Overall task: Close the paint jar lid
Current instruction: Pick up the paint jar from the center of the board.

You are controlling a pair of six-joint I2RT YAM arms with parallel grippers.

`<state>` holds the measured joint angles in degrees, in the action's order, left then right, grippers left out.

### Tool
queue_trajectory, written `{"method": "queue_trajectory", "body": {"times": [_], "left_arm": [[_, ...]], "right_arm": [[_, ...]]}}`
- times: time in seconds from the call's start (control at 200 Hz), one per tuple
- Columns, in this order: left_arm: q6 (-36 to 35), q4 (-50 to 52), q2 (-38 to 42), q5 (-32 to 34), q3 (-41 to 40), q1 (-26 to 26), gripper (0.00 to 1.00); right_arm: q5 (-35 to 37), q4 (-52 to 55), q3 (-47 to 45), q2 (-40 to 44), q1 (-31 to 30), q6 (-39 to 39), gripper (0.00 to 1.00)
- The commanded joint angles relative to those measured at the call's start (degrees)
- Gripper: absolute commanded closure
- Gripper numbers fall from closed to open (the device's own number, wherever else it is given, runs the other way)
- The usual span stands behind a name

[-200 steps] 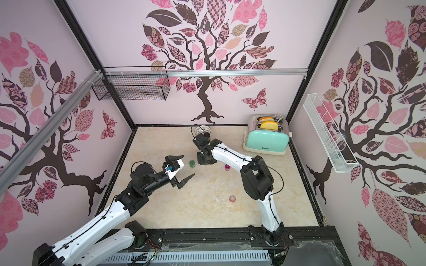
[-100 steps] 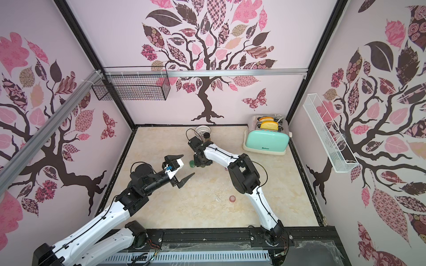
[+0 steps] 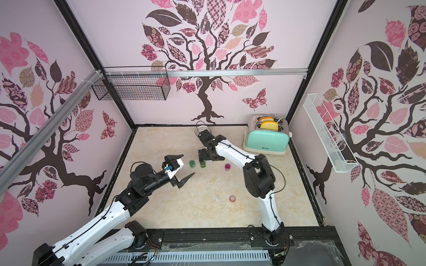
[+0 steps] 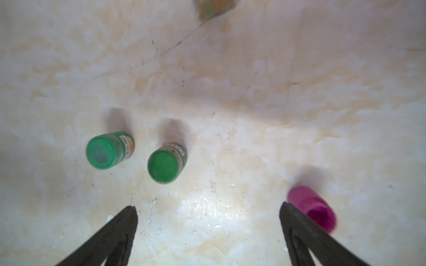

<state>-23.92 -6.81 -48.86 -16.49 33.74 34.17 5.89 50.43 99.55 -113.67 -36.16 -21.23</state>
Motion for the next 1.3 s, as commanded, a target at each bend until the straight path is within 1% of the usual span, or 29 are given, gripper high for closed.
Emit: {"method": "queue_trajectory", "body": {"times": [0.0,0.075,0.2,0.34,0.39,0.585,0.62,0.82,0.965,1.195,1.295], "left_arm": [[0.8,-0.6,-0.1,0.6,-0.1,0.1,0.02],[1.2,-0.7,-0.3,1.0,-0.1,0.1,0.02],[1.6,-0.9,-0.4,1.2,0.0,0.1,0.02],[1.6,-0.8,-0.5,1.2,0.0,0.1,0.02],[1.5,-0.8,-0.5,1.2,0.0,0.1,0.02],[1.4,-0.6,-0.3,1.2,0.0,0.1,0.02],[1.4,-0.5,-0.4,1.2,0.0,0.1,0.02],[1.4,-0.3,-0.5,1.1,0.1,0.1,0.02],[1.4,-0.3,-0.6,1.2,0.0,0.1,0.02],[1.3,-0.3,-0.9,1.3,0.0,0.1,0.02],[1.3,-0.3,-0.8,1.4,0.0,0.1,0.02]], "right_arm": [[1.7,-2.6,-4.6,7.4,2.5,1.8,0.01],[3.0,-2.5,-7.9,9.4,4.1,2.5,0.03],[1.8,-3.5,-12.9,10.7,6.7,2.3,0.04],[1.1,-4.6,-15.7,9.3,7.1,2.2,0.05],[0.8,-4.8,-16.1,8.4,7.1,2.1,0.07],[1.7,-4.9,-15.8,4.4,7.2,1.8,0.14],[1.8,-5.1,-15.8,3.9,7.4,1.7,0.17],[0.5,-5.7,-14.2,0.0,8.4,1.3,0.27],[-1.0,-5.6,-13.0,-2.3,8.4,0.9,0.32],[-1.3,-5.6,-12.2,-4.3,8.4,0.6,0.44],[-1.5,-5.5,-12.0,-4.7,8.4,0.5,0.47]]}}
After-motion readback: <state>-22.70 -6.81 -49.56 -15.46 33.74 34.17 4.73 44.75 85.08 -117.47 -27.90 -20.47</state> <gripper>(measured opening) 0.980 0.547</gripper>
